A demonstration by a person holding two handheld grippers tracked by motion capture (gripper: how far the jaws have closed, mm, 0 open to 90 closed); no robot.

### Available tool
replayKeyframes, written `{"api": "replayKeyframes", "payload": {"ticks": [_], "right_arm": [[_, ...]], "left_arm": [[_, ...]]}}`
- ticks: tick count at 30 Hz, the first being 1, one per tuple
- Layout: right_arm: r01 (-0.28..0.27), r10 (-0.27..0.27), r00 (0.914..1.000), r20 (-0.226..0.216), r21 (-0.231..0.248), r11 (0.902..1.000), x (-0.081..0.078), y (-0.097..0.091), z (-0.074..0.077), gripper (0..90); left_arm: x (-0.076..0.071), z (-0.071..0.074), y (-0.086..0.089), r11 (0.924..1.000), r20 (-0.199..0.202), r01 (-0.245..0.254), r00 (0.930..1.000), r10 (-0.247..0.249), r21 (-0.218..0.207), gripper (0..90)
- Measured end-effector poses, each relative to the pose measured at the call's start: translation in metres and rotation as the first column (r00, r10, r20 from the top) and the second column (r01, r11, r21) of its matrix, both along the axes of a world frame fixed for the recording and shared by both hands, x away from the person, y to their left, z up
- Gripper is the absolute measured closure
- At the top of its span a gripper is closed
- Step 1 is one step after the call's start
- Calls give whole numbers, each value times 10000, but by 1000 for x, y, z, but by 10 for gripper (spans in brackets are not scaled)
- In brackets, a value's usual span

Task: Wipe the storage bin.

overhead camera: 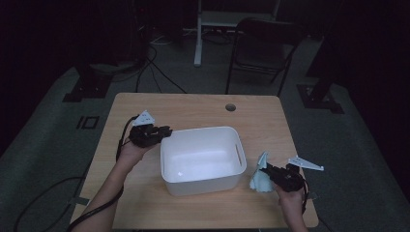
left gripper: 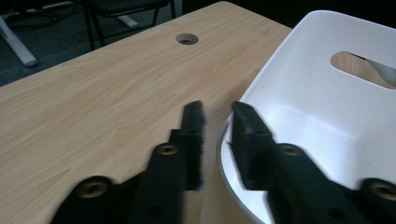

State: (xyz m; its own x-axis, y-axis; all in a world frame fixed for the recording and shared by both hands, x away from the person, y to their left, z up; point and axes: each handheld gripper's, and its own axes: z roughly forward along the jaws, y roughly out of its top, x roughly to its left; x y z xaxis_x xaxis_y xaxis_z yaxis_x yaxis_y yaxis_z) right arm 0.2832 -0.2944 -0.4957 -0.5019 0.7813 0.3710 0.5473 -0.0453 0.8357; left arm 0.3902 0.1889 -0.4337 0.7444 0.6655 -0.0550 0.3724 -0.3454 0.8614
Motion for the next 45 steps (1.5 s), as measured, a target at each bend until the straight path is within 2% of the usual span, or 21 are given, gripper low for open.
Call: {"api": "replayKeyframes", "payload": {"ticks": [2, 4, 6, 7, 11, 14, 16, 19, 21, 23, 24, 25, 28, 30, 34, 39, 40, 42, 45], "right_arm": [[12, -12, 10000, -2, -2, 10000, 0, 0, 0, 820], [16, -16, 10000, -1, 5, 10000, 0, -1, -1, 820], [57, -57, 10000, -14, 23, 10000, 0, -2, -1, 820], [53, -53, 10000, -42, 53, 10000, 0, -2, -1, 820], [69, -69, 10000, -6, 40, 10000, 0, -3, -1, 820], [85, -85, 10000, -2, 51, 10000, 0, -3, -1, 820], [78, -78, 10000, -20, 41, 10000, 0, -3, -1, 820], [69, -69, 10000, -12, 64, 10000, 0, -2, 0, 821], [47, -47, 10000, 6, 33, 10000, 0, -2, 0, 821], [41, -41, 10000, 8, 55, 10000, 0, -1, 0, 821], [31, -31, 10000, 16, 34, 10000, 0, -1, 0, 821], [25, -25, 10000, 23, 22, 10000, 0, -1, 0, 821], [18, -18, 10000, 25, 48, 10000, 0, -1, 0, 821], [11, -12, 10000, 36, 24, 10000, 0, -1, 1, 820], [72, -72, 10000, -38, 81, 9999, 1, -4, -1, 821], [5, -5, 10000, -56, 45, 10000, 1, -2, -2, 820], [-2, 2, 10000, -59, 39, 10000, 1, -2, -2, 821], [22, -22, 10000, -77, 70, 10000, 1, -3, -2, 821], [35, -34, 10000, -79, 49, 10000, 1, -3, -2, 821]], "left_arm": [[4, 0, -4, 9996, -221, 281, 9994, -279, 90, 660], [8, -1, -8, 9979, -316, 489, 9984, -476, 434, 651], [9, -2, -11, 9973, -389, 579, 9977, -562, 443, 669], [11, -3, -12, 9963, -523, 727, 9962, -703, 460, 722], [10, -6, -13, 9964, -469, 729, 9964, -709, 434, 759], [4, -8, -10, 9980, -243, 451, 9987, -441, 436, 777], [0, -8, -7, 9990, -314, 295, 9991, -284, 346, 795], [-9, -9, -3, 9987, -380, 394, 9985, -382, 317, 839], [-17, -9, -4, 9992, -294, 95, 9995, -83, 381, 842], [-21, -10, -4, 9998, -339, -128, 9993, 134, 177, 837], [-22, -11, -4, 9994, -243, -268, 9993, 273, 213, 815], [-22, -12, -4, 9993, -283, -319, 9991, 325, 191, 770], [-17, -16, -5, 9998, -425, -177, 9989, 175, -32, 755], [-15, -16, -7, 9999, -353, -166, 9992, 167, 16, 755], [-11, -16, -12, 9997, -451, 47, 9990, -57, -219, 745], [-11, -15, -13, 9999, -485, -58, 9988, 50, -152, 816], [-13, -15, -13, 9998, -390, -163, 9991, 160, -74, 825], [-16, -15, -11, 9995, -465, -309, 9985, 303, -109, 835], [-23, -14, -9, 9976, -372, -674, 9970, 680, 166, 854]]}}
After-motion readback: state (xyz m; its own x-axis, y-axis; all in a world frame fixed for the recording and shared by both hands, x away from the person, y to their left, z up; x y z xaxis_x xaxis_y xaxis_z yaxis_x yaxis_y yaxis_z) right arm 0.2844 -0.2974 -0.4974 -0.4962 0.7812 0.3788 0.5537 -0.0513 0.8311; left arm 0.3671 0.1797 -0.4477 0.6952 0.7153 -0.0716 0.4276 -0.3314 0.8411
